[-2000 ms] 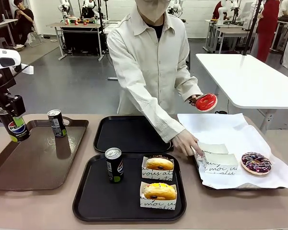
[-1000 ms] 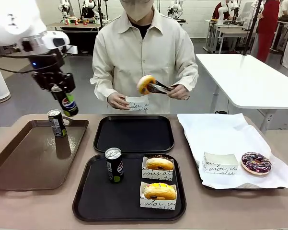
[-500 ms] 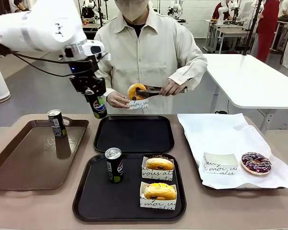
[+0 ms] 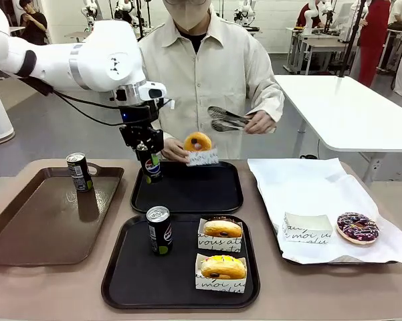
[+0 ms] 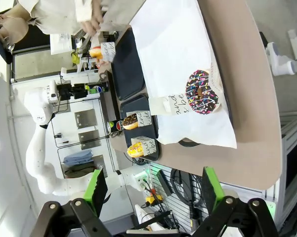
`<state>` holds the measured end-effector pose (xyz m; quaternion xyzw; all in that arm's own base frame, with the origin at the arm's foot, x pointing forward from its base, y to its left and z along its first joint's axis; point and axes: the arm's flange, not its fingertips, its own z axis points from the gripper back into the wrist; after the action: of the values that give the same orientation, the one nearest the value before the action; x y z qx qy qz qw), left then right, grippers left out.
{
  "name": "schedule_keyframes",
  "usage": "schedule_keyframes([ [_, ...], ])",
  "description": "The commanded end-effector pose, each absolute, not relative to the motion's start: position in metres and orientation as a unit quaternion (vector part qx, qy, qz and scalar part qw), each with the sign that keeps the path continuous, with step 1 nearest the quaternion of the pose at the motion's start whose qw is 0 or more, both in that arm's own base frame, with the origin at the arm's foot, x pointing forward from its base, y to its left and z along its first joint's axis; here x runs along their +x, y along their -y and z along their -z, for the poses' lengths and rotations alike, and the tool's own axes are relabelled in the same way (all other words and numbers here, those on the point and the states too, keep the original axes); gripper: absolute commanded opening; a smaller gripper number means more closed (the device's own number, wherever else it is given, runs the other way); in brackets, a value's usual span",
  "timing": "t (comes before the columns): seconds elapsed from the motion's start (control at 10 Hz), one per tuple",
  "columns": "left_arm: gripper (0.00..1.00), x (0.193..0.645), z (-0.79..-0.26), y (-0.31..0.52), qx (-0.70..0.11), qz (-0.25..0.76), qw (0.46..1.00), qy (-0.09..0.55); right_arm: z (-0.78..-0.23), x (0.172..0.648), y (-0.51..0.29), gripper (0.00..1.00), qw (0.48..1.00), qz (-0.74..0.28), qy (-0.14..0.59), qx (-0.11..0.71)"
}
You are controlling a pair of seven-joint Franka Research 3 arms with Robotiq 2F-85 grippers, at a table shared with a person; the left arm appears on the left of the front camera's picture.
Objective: Set up donuts and drinks on trays.
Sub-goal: Pick up one Pepsi coke from the Handle tray and place it on the Flat Tray without a Pepsi coke.
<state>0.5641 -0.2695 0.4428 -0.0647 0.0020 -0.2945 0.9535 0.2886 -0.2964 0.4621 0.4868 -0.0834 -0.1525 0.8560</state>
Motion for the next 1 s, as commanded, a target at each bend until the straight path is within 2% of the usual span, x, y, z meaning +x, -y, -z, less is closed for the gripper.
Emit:
schedule_keyframes([
  [0.0, 0.58, 0.550, -0.452, 0.268, -0.048, 0.328, 0.942, -0.056, -0.463, 0.289, 0.298, 1.00, 0.850, 0.150, 0.090, 0.496],
  [0.2, 0.58, 0.476, -0.464, 0.224, 0.024, 0.371, 0.917, -0.143, -0.463, 0.289, 0.298, 1.00, 0.850, 0.150, 0.090, 0.496],
  [0.4, 0.58, 0.415, -0.477, 0.181, 0.011, 0.386, 0.915, -0.116, -0.463, 0.289, 0.298, 1.00, 0.850, 0.150, 0.090, 0.496],
  [0.7, 0.58, 0.389, -0.487, 0.158, 0.009, 0.374, 0.924, -0.080, -0.463, 0.289, 0.298, 1.00, 0.850, 0.150, 0.090, 0.496],
  [0.9, 0.58, 0.393, -0.493, 0.151, 0.005, 0.346, 0.936, -0.061, -0.463, 0.289, 0.298, 1.00, 0.850, 0.150, 0.090, 0.496],
])
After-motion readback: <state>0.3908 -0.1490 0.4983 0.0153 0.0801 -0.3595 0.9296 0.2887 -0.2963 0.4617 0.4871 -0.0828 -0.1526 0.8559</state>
